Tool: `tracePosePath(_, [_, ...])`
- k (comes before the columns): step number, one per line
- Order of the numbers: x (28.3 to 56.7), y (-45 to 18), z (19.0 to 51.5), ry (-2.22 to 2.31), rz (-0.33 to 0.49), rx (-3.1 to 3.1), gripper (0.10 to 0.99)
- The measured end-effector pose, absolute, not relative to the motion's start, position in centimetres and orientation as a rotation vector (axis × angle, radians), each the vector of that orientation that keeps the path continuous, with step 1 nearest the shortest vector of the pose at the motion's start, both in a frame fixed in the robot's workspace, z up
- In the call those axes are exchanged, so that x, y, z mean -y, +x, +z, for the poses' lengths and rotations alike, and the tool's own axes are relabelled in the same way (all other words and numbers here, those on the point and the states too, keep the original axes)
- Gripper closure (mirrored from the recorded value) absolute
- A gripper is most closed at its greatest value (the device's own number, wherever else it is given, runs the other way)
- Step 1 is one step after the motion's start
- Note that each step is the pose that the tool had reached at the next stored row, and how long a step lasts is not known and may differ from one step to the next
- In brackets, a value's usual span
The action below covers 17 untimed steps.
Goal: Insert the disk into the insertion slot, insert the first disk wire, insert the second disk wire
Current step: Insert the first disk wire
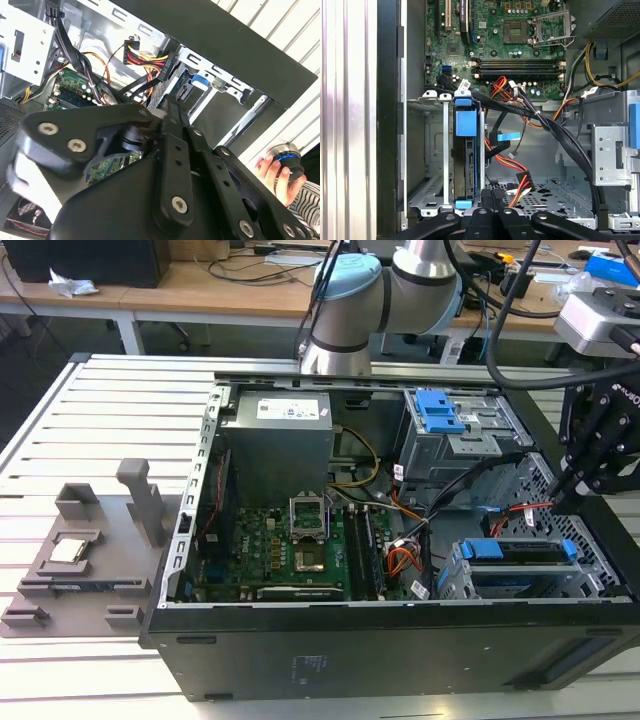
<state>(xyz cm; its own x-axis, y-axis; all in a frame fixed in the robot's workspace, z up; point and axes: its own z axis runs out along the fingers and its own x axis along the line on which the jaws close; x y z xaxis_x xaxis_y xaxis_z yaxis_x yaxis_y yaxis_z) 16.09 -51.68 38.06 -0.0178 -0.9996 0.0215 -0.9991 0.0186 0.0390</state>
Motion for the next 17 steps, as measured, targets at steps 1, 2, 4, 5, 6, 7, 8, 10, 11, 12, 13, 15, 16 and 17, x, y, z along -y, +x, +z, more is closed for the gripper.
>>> tracePosePath(1, [51.68, 16.09, 38.06, 2.171, -0.020, 2.211, 0.851])
tracePosePath(2, [51.68, 16.09, 38.06, 2.171, -0.020, 2.211, 0.792])
tracePosePath(4, [51.68, 16.09, 38.06, 2.171, -0.020, 2.211, 0.725])
tracePosePath(5, [51.68, 16.10, 38.05, 2.171, -0.020, 2.211, 0.725])
tracePosePath(6, [51.68, 16.10, 38.05, 2.171, -0.020, 2.211, 0.725])
tracePosePath(7, [51.68, 16.10, 38.05, 2.172, -0.020, 2.210, 0.725])
tracePosePath(8, [51.68, 16.10, 38.04, 2.180, -0.020, 2.203, 0.725])
tracePosePath(10, [51.68, 16.10, 38.04, 2.215, -0.018, 2.166, 0.725])
tracePosePath(11, [51.68, 16.11, 38.05, 2.235, -0.016, 2.144, 0.725])
tracePosePath(12, [51.68, 16.11, 38.06, 2.241, -0.016, 2.139, 0.725])
tracePosePath(13, [51.67, 16.13, 38.05, 2.244, -0.016, 2.135, 0.725])
tracePosePath(15, [51.63, 16.23, 38.05, 2.246, -0.016, 2.133, 0.725])
tracePosePath(16, [51.58, 16.29, 38.04, 2.246, -0.016, 2.133, 0.725])
tracePosePath(17, [51.48, 16.41, 38.04, 2.247, -0.016, 2.132, 0.725])
